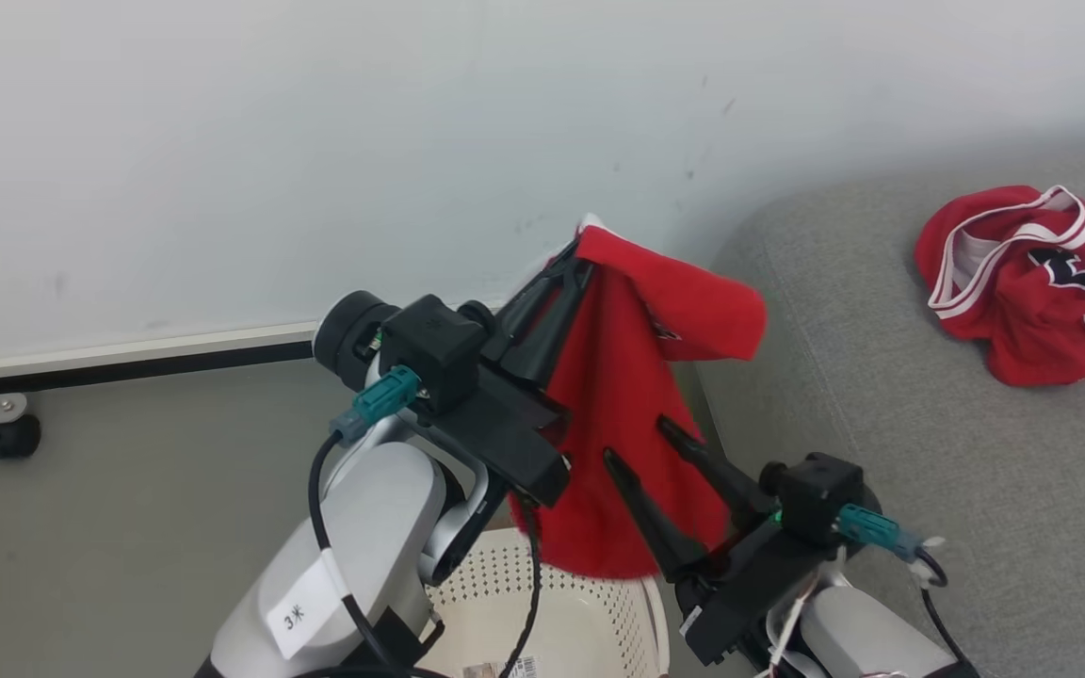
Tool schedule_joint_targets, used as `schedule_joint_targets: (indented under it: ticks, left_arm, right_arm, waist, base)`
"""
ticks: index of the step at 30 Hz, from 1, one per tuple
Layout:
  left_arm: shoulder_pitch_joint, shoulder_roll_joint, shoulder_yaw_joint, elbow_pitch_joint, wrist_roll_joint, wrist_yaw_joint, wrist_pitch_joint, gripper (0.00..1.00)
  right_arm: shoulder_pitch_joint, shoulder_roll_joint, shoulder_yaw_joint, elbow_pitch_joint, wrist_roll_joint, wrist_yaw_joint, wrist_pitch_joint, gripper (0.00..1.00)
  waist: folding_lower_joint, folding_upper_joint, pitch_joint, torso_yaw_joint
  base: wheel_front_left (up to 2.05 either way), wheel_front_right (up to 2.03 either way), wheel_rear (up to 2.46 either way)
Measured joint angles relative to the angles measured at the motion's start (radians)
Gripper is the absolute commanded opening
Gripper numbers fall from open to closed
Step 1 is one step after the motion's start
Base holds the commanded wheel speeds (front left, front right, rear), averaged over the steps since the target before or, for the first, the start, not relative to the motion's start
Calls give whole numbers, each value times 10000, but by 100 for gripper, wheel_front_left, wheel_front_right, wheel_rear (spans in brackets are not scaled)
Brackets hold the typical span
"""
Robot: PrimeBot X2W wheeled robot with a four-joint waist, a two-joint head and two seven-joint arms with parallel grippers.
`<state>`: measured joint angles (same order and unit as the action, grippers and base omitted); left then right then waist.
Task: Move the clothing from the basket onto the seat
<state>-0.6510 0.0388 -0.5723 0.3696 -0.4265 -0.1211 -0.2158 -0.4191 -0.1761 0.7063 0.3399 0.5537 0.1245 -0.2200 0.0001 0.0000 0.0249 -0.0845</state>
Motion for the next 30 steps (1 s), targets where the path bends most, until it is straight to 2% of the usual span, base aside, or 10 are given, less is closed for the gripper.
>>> schedule_joint_targets:
  ticks: [14, 15, 16, 17, 18, 19, 30]
  left_arm:
    - [0, 31, -888, -673, -569, 332, 13, 0]
    - [0, 29, -924, -717, -585, 334, 31, 0]
    - [-4, 33, -970, -759, -616, 337, 29, 0]
    - [-19, 36, -1062, -769, -686, 337, 29, 0]
    - [-22, 29, -1116, -779, -734, 345, 29, 0]
    - [-24, 29, -1158, -788, -746, 349, 31, 0]
    - [-65, 38, -1083, -784, -828, 525, 90, 0]
  right_arm:
    - [-1352, 303, 989, 2673, -115, 0, 441, 100]
    - [-1481, 309, 1030, 2832, -44, 0, 443, 96]
    - [-1601, 316, 1047, 2964, 35, 0, 441, 64]
    - [-1720, 324, 1047, 3108, 105, 0, 433, 40]
    - [-1839, 341, 1062, 3235, 144, 0, 430, 4]
    - [-1941, 351, 1070, 3346, 203, 0, 428, 0]
    - [-2180, 481, 1099, 3967, 905, 0, 54, 0]
  waist:
    - [0, 0, -32, 401]
    - [0, 0, -32, 417]
    - [0, 0, -33, 435]
    - [0, 0, -36, 459]
    - [0, 0, -42, 486]
    - [0, 0, -49, 514]
    - [0, 0, -69, 709]
  base:
    - [0, 0, 0]
    - [0, 0, 0]
    - [0, 0, 0]
    - [0, 0, 0]
    - [0, 0, 0]
    - [0, 0, 0]
    - [0, 0, 0]
